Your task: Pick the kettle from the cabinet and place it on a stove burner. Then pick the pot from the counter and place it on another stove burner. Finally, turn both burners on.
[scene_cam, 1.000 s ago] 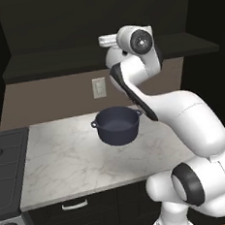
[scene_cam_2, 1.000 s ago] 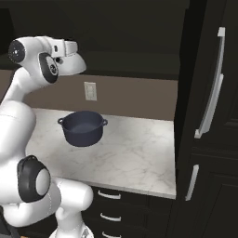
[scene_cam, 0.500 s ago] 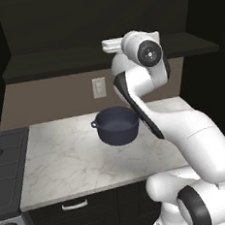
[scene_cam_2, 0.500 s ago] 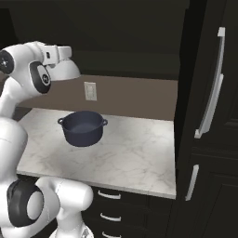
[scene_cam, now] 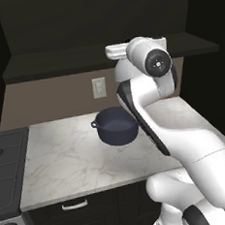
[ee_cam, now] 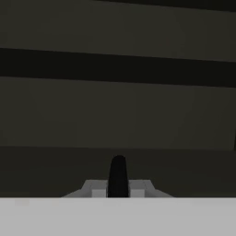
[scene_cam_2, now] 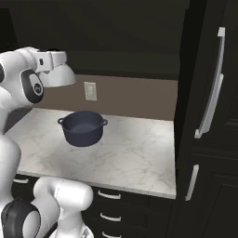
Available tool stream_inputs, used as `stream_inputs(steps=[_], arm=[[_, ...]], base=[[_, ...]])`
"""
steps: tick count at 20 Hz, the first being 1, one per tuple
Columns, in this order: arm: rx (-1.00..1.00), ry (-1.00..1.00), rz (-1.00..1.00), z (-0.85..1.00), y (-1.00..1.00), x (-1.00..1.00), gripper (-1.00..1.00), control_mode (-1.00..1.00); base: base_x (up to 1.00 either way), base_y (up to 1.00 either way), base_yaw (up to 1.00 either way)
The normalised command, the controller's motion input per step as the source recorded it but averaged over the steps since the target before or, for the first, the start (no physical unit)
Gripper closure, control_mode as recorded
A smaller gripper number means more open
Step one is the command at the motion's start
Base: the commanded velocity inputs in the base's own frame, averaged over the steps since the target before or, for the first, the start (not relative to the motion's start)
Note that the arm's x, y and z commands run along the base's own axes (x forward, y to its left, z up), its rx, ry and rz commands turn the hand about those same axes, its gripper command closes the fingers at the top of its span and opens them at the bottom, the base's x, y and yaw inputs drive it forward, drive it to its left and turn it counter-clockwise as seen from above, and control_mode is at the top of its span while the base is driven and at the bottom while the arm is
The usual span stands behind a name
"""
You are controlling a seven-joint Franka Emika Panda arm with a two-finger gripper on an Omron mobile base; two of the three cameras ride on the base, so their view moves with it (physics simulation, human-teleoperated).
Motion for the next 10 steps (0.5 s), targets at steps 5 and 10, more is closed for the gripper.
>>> stream_inputs(steps=[5, 10], arm=[[0.00, 0.00, 0.00, 0.00, 0.00, -0.34, 1.00, -1.00], [0.00, 0.00, 0.00, -0.04, 0.00, -0.32, 1.00, -1.00]], base=[[0.00, 0.00, 0.00], [0.00, 0.00, 0.00]])
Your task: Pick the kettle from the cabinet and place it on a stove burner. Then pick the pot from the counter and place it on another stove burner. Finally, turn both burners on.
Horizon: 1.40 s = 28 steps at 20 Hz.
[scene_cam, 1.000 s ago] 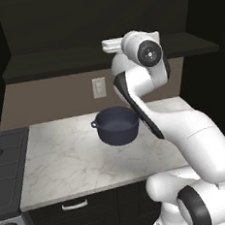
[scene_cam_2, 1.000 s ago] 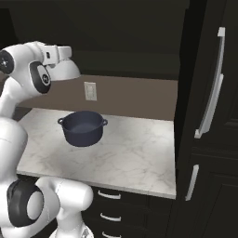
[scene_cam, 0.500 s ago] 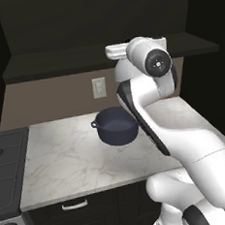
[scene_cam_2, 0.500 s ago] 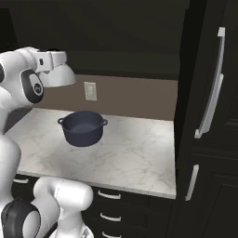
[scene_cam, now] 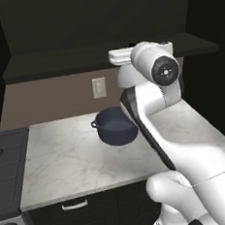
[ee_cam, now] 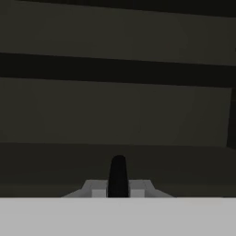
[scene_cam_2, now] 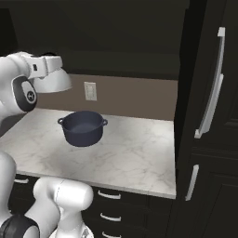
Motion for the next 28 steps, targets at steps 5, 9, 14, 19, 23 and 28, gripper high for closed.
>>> stream_inputs(steps=[5, 9, 14, 19, 23, 28], arm=[[0.00, 0.00, 0.00, -0.10, 0.00, -0.28, 1.00, -1.00], [0.00, 0.00, 0.00, -0.11, 0.00, -0.28, 1.00, -1.00], [0.00, 0.00, 0.00, -0.15, 0.00, -0.28, 1.00, -1.00], [0.00, 0.00, 0.00, -0.12, 0.00, -0.29, 1.00, -1.00], [0.00, 0.00, 0.00, -0.05, 0.00, -0.29, 1.00, -1.00], [0.00, 0.00, 0.00, -0.05, 0.00, -0.29, 1.00, -1.00]], base=[[0.00, 0.00, 0.00], [0.00, 0.00, 0.00], [0.00, 0.00, 0.00], [0.00, 0.00, 0.00], [0.00, 0.00, 0.00], [0.00, 0.00, 0.00]])
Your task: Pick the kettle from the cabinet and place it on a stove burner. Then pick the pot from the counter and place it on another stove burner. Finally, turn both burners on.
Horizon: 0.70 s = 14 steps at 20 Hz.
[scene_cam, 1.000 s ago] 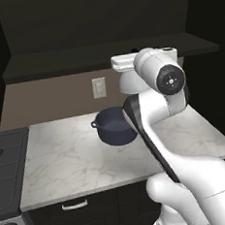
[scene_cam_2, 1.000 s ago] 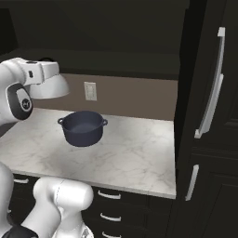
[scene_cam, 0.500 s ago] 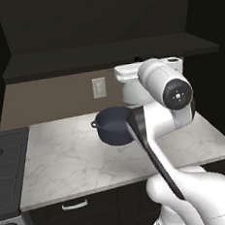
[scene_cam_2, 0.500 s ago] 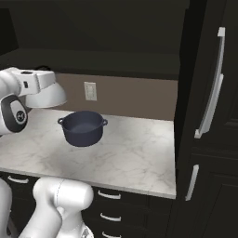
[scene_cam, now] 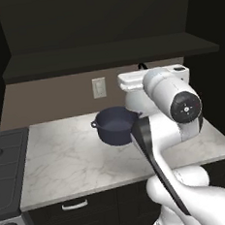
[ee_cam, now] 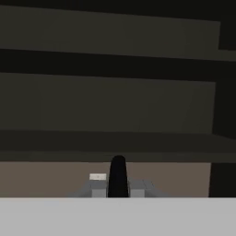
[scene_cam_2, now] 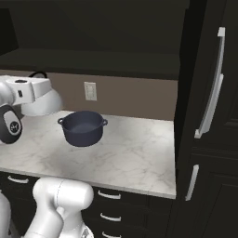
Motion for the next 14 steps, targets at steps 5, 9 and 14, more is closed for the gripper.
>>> stream_inputs(steps=[5, 9, 14], arm=[[0.00, 0.00, 0.00, -0.06, 0.00, -0.28, 1.00, -1.00], [0.00, 0.00, 0.00, -0.07, 0.00, -0.29, 1.00, -1.00], [0.00, 0.01, 0.00, -0.09, 0.00, -0.30, 1.00, -1.00]], base=[[0.00, 0.00, 0.00], [0.00, 0.00, 0.00], [0.00, 0.00, 0.00]])
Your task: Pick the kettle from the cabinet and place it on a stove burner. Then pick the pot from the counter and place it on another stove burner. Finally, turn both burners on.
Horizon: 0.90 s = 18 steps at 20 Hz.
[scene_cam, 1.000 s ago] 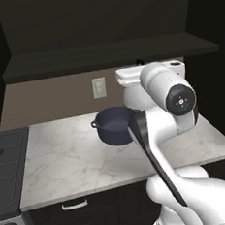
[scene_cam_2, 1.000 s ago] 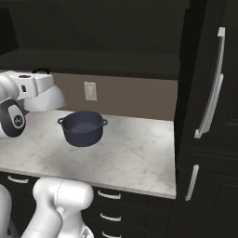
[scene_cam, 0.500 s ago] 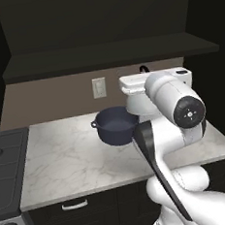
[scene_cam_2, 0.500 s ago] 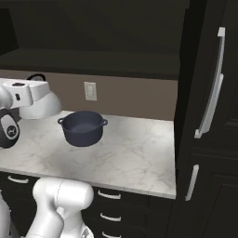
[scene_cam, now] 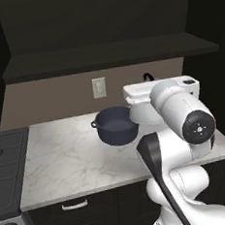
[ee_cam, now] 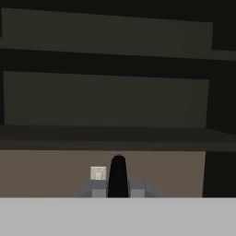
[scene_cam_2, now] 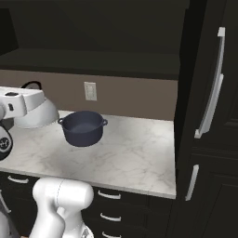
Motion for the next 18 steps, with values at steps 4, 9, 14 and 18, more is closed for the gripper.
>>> stream_inputs(steps=[4, 9, 14, 18], arm=[[0.00, 0.01, 0.00, -0.11, 0.00, -0.29, 1.00, -1.00], [0.00, 0.01, 0.00, -0.03, 0.00, -0.10, 1.00, -1.00], [0.00, -0.01, 0.00, 0.00, 0.00, -0.02, 1.00, 1.00], [0.00, 0.00, 0.00, 0.00, 0.00, 0.00, 1.00, 1.00]], base=[[0.00, 0.00, 0.00], [0.00, 0.00, 0.00], [-0.08, 0.00, 0.00], [-0.59, 0.00, 0.00]])
